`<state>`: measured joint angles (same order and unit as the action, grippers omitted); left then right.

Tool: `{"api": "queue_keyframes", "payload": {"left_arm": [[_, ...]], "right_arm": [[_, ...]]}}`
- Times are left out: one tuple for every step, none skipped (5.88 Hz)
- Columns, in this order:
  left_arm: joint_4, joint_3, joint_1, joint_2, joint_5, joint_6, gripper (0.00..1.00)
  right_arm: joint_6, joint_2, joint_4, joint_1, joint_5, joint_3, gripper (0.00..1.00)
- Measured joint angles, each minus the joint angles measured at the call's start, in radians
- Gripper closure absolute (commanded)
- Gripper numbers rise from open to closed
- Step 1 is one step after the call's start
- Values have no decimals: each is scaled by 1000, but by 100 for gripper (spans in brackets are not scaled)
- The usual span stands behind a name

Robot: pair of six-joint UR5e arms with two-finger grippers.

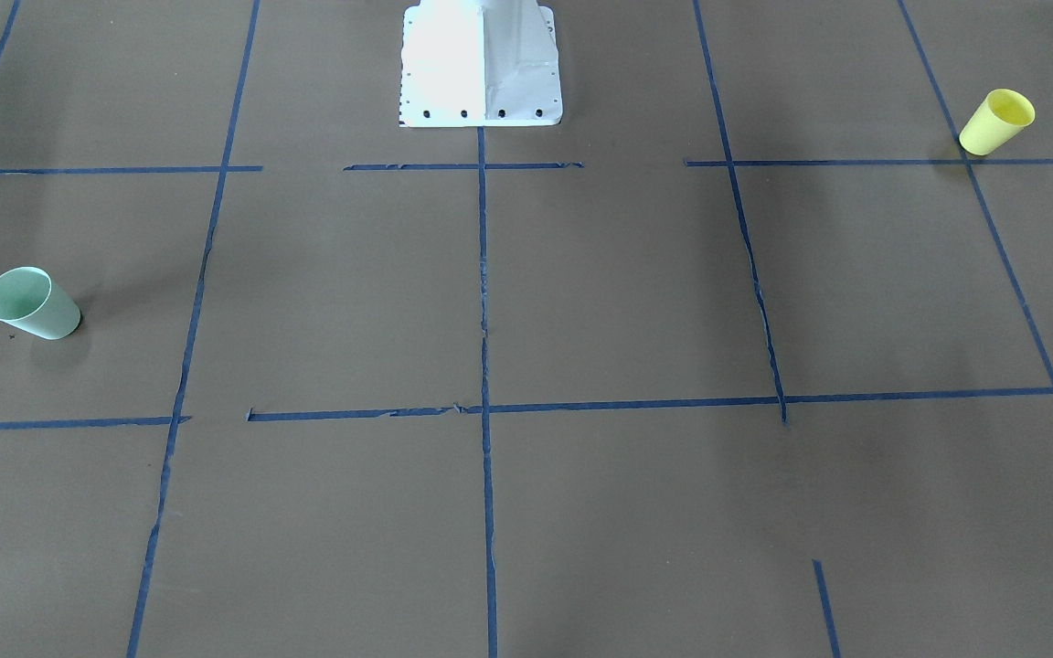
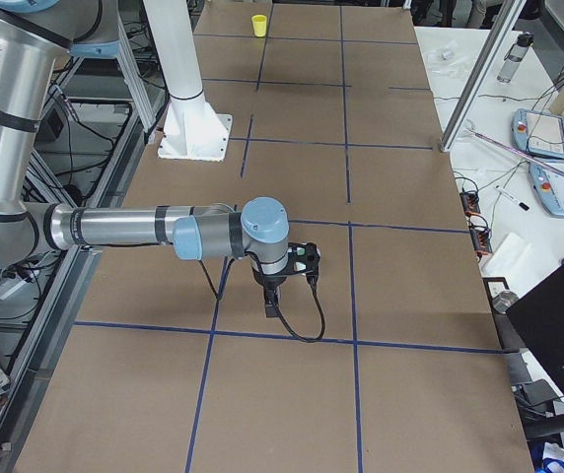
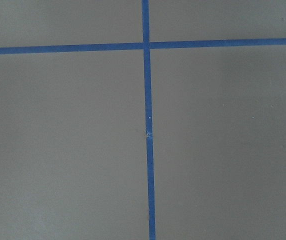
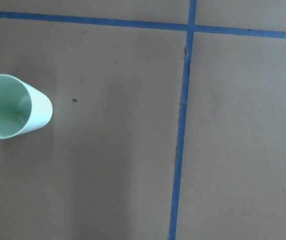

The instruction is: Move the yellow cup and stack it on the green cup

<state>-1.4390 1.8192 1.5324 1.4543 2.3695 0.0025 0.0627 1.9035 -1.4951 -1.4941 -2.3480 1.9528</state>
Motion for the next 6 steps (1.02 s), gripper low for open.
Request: {"api": "queue_keyframes", "payload": {"left_arm": [[0, 16, 0, -3, -3, -1, 0], [-3, 31, 0, -9, -9, 2, 0], [-5, 38, 0, -14, -12, 4, 0], [-6, 41, 0, -15, -13, 4, 0], [-7, 45, 0, -16, -13, 4, 0], [-7, 52, 0, -17, -14, 4, 0]], "right_arm": [[0, 2, 1, 0, -3, 0, 0], [0, 3, 1, 0, -9, 1, 0], [1, 3, 2, 0, -14, 1, 0], [2, 2, 2, 0, -15, 1, 0], [3, 2, 2, 0, -16, 2, 0], [4, 2, 2, 0, -16, 2, 0]]}}
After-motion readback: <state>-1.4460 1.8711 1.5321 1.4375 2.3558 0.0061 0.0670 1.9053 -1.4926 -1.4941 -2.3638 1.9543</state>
